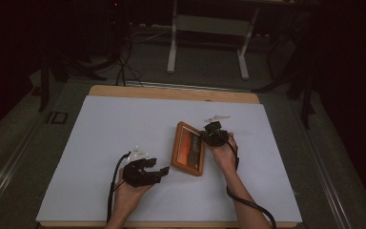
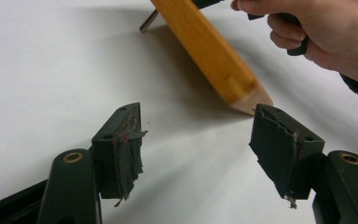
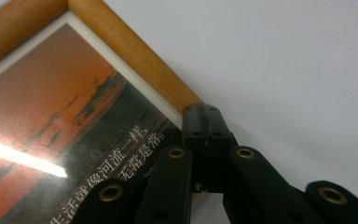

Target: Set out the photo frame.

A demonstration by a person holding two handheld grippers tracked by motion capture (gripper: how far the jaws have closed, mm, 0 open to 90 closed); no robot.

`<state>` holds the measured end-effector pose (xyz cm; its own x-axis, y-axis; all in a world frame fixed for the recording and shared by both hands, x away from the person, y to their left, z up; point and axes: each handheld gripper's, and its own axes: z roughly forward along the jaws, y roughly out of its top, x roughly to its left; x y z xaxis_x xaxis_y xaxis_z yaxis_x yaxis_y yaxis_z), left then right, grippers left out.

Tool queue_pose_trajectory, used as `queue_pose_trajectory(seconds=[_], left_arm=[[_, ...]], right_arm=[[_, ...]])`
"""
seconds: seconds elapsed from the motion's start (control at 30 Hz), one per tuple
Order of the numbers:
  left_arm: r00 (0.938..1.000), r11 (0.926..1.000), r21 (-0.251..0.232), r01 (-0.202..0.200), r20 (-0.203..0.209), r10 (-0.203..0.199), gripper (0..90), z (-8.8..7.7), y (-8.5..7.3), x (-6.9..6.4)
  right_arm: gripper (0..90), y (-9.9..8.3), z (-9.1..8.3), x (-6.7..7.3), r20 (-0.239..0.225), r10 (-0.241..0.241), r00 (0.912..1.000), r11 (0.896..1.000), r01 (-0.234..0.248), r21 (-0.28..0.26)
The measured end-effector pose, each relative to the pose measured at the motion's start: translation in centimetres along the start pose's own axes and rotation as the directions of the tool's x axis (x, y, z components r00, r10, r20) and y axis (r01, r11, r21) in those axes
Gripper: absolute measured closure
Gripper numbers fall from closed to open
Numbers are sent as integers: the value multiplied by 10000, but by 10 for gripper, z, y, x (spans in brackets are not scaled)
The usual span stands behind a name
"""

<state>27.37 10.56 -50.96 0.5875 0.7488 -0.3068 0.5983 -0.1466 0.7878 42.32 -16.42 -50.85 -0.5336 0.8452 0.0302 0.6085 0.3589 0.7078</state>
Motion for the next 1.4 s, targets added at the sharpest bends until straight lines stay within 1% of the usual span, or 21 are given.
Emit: queue_pose_trajectory(seconds=[0.17, 0.23, 0.33, 0.37, 0.43, 0.47, 0.5, 0.53, 0.57, 0.63, 0.67, 0.77, 0.83, 0.97, 1.07, 1.13, 1.17, 1.27, 1.33, 1.37, 1.4], left_arm=[[9999, 9999, 109, -1, 146, 0, 324, 4, 1, -4], [9998, 9996, 293, -18, 216, 12, 308, 7, 1, -6], [9999, 9993, 369, -25, 160, 20, 264, 11, 3, -9], [9998, 9990, 439, -22, 214, 12, 264, 14, 7, -12], [9998, 9987, 516, -37, 214, 26, 206, 17, 10, -13], [9997, 9985, 550, -80, 250, 66, 206, 22, 15, -16], [9997, 9985, 540, -103, 249, 90, 198, 23, 16, -17], [9996, 9989, 458, -127, 240, 116, 193, 26, 19, -19], [9991, 9990, 428, -145, 393, 128, 194, 29, 23, -20], [9992, 9992, 374, -134, 393, 119, 196, 33, 27, -21], [9986, 9993, 365, -60, 526, 41, 205, 36, 29, -20], [9980, 9992, 368, 123, 617, -145, 232, 42, 32, -18], [9959, 9987, 349, 368, 818, -396, 254, 46, 33, -16], [9930, 9970, 317, 712, 923, -738, 306, 50, 36, -12], [9935, 9964, 374, 760, 818, -788, 336, 52, 38, -12], [9948, 9957, 518, 773, 622, -804, 377, 54, 39, -12], [9948, 9957, 518, 773, 622, -804, 399, 54, 39, -12], [9960, 9946, 699, 767, 408, -797, 426, 56, 42, -13], [9960, 9943, 733, 774, 380, -804, 446, 57, 42, -13], [9953, 9933, 777, 857, 377, -888, 446, 58, 42, -12], [9941, 9921, 818, 948, 445, -987, 470, 59, 42, -12]], right_arm=[[900, -2, 1, -3, -67, 85, 9999, 9999, -85, 55], [900, -1, 2, -2, -51, 70, 10000, 9999, -70, 107], [900, 0, 1, -3, -52, 36, 10000, 9999, -35, 165], [900, 0, 2, -3, -59, 54, 10000, 9999, -53, 162], [900, 0, 2, -3, -73, 92, 9999, 9998, -91, 152], [900, 0, 2, -3, -67, 98, 9999, 9998, -97, 150], [900, 0, 2, -3, -58, 102, 9999, 9998, -101, 154], [900, 0, 2, -3, -61, 99, 9999, 9998, -98, 152], [900, 0, 2, -3, -68, 96, 9999, 9998, -95, 157], [900, 0, 2, -3, -86, 123, 9999, 9998, -122, 144], [900, 0, 2, -3, -83, 154, 9998, 9998, -153, 120], [900, -2, 2, -3, -48, 213, 9998, 9998, -212, 21], [900, -2, 2, -3, -49, 237, 9997, 9997, -236, 9], [900, -2, 2, -3, -77, 233, 9997, 9997, -233, 3], [900, -2, 2, -3, -89, 243, 9997, 9997, -243, -2], [900, -2, 2, -3, -90, 247, 9997, 9997, -247, -1], [900, -2, 2, -3, -90, 247, 9997, 9997, -247, -1], [900, -2, 1, -3, -99, 288, 9995, 9996, -288, -2], [900, -2, 2, -4, -106, 296, 9995, 9996, -296, -14], [900, -2, 2, -4, -109, 289, 9995, 9996, -290, -21], [900, -3, 2, -4, -116, 295, 9995, 9996, -295, -30]])
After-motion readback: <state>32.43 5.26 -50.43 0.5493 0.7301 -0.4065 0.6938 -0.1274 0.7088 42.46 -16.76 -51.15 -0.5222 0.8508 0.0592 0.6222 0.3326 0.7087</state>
